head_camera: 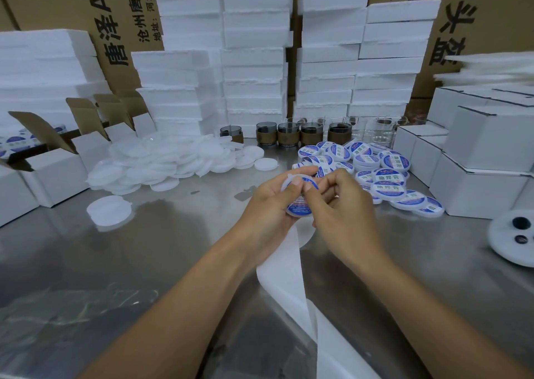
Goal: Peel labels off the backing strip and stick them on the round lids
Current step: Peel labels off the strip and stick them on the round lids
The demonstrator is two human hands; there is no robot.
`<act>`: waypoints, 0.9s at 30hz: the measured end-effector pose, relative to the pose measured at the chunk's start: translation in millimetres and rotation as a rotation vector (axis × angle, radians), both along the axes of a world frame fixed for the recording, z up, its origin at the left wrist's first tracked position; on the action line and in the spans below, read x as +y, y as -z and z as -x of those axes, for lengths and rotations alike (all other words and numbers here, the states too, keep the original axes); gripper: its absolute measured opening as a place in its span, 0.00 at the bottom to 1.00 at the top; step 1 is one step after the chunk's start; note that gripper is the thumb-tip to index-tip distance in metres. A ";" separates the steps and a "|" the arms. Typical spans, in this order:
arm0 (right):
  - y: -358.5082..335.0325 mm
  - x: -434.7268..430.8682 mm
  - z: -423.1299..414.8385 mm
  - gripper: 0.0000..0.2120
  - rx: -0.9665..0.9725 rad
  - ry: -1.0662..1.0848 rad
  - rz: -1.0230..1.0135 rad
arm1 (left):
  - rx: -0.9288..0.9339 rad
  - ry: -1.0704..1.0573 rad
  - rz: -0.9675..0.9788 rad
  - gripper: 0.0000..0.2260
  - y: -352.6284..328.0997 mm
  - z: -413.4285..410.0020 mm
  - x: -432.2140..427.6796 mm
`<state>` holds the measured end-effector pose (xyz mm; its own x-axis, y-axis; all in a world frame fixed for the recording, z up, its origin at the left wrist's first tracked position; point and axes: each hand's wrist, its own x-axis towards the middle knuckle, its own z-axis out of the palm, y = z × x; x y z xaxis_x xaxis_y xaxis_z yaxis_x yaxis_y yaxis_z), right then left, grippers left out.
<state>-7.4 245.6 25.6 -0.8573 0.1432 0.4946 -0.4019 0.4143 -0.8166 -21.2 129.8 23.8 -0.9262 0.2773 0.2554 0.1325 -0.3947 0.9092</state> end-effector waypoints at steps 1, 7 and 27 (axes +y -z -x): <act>0.7 -0.2 -0.1 0.10 0.027 0.012 -0.049 | 0.003 -0.004 0.006 0.11 0.4 0.4 -0.2; 5.1 1.5 0.5 0.14 0.018 0.083 -0.250 | -0.005 0.005 -0.041 0.10 -1.0 2.7 -4.1; -0.4 5.0 8.8 0.04 -0.120 -0.222 0.209 | 0.033 -0.226 0.167 0.17 3.8 4.7 -7.4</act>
